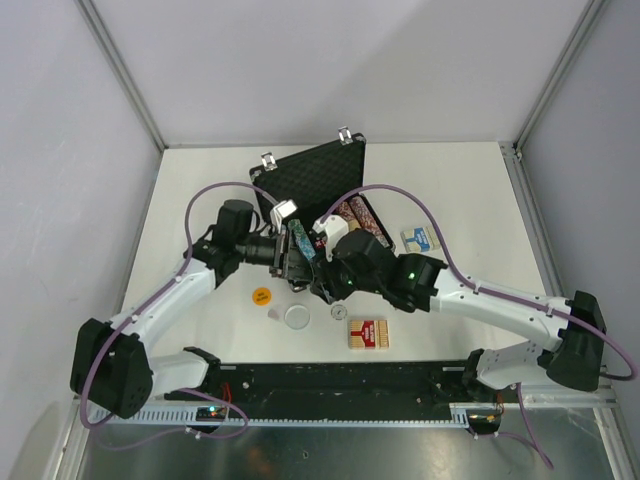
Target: Pack up texas hold em set
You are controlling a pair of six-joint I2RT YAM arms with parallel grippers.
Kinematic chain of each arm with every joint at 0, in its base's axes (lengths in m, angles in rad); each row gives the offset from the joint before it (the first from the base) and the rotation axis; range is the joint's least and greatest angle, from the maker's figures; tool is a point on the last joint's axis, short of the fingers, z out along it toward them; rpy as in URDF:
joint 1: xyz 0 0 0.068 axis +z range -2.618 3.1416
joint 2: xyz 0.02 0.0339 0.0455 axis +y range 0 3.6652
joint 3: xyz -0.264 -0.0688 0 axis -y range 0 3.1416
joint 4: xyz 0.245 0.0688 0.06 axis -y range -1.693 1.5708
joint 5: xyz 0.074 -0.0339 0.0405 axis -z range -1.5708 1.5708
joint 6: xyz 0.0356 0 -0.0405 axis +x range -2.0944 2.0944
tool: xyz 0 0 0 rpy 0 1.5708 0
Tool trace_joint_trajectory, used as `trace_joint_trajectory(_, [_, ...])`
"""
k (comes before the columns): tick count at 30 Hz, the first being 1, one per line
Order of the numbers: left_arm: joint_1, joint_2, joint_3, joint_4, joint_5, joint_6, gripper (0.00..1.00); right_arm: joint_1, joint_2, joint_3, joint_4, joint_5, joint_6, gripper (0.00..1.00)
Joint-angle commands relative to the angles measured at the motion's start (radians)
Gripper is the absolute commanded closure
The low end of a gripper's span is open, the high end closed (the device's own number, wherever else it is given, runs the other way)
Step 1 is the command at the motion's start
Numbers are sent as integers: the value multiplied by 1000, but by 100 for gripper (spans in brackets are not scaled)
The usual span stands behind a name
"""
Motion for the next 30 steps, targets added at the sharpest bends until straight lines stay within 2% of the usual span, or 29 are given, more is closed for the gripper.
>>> trace_joint_trajectory(1, [-29,-2,12,7,46,22,53,7,11,50,40,16,-17,71])
trace_joint_trajectory(11, [-53,-33,-26,7,52,18,62,6,20,50,34,21,-31,70])
trace_joint_trajectory(15, [-56,-37,-44,7,63,15,59,5,23,50,30,24,-34,70])
trace_joint_trajectory(19, [-58,-36,-52,5,70,21,50,5,28,50,26,23,-34,70])
trace_joint_trajectory(24, [-59,-31,-50,5,74,28,47,5,37,50,21,20,-33,70])
trace_joint_trajectory(26, [-59,-32,-48,5,77,31,50,5,41,50,17,17,-34,70])
trace_joint_trajectory(30, [-59,-33,-47,3,87,34,63,4,50,50,12,15,-34,70])
